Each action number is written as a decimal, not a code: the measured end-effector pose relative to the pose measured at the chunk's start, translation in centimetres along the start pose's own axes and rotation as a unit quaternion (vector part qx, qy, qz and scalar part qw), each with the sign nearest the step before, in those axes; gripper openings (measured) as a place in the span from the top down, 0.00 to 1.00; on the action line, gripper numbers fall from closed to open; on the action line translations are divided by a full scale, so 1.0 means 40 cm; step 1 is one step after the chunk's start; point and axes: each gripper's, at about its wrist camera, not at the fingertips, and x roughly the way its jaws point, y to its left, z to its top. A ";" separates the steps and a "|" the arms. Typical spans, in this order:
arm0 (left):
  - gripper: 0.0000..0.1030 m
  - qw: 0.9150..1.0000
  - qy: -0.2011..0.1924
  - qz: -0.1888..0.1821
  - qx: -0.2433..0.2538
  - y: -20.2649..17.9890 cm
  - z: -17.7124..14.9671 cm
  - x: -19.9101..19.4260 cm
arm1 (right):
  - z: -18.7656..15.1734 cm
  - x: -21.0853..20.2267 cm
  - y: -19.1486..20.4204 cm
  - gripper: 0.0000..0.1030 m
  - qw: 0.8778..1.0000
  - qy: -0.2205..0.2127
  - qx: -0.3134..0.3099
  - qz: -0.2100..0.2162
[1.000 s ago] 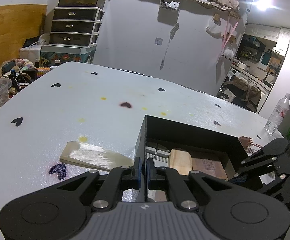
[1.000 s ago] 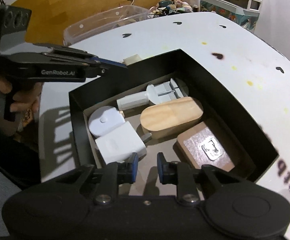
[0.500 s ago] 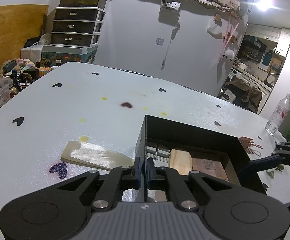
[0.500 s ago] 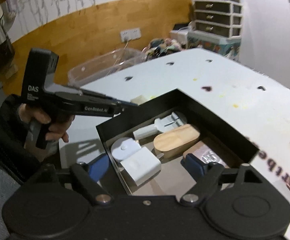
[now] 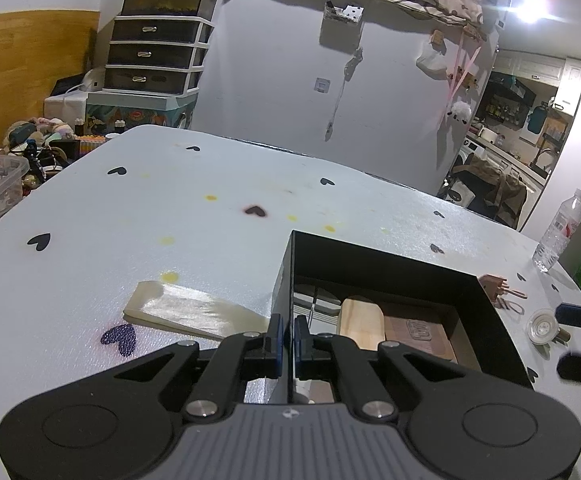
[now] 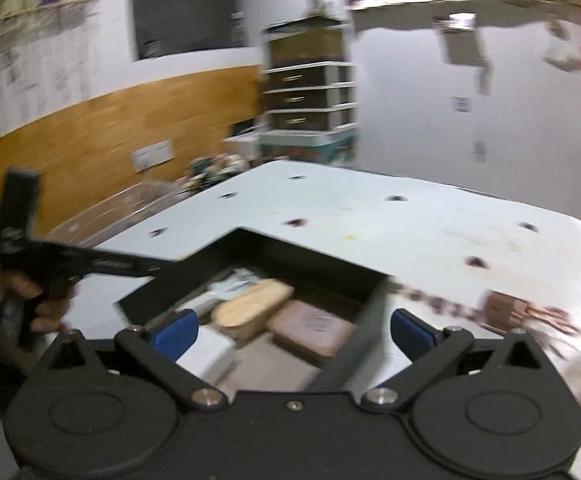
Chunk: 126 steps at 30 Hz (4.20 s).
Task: Organize rigid objects
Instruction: 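Move the right tool to the clear suction cup hook and grasp it, then carry the suction cup hook into the black box and release it, then move the right tool to the nail polish box with brown stick and grasp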
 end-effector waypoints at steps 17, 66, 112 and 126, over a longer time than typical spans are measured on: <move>0.96 1.000 0.000 0.000 0.000 0.004 0.001 -0.001 | -0.145 -0.027 -0.376 0.21 0.932 -0.032 0.265 -0.246; 0.95 1.000 -0.001 -0.003 -0.001 -0.001 -0.001 0.000 | 0.044 0.251 0.110 0.67 0.982 0.157 -0.096 0.034; 0.96 1.000 -0.003 0.004 0.000 -0.013 -0.002 0.003 | -0.056 0.003 -0.243 0.00 0.950 -0.015 0.167 -0.264; 0.96 1.000 -0.003 0.003 -0.001 -0.012 -0.003 0.004 | -0.134 -0.003 -0.524 0.00 0.887 0.012 0.273 -0.373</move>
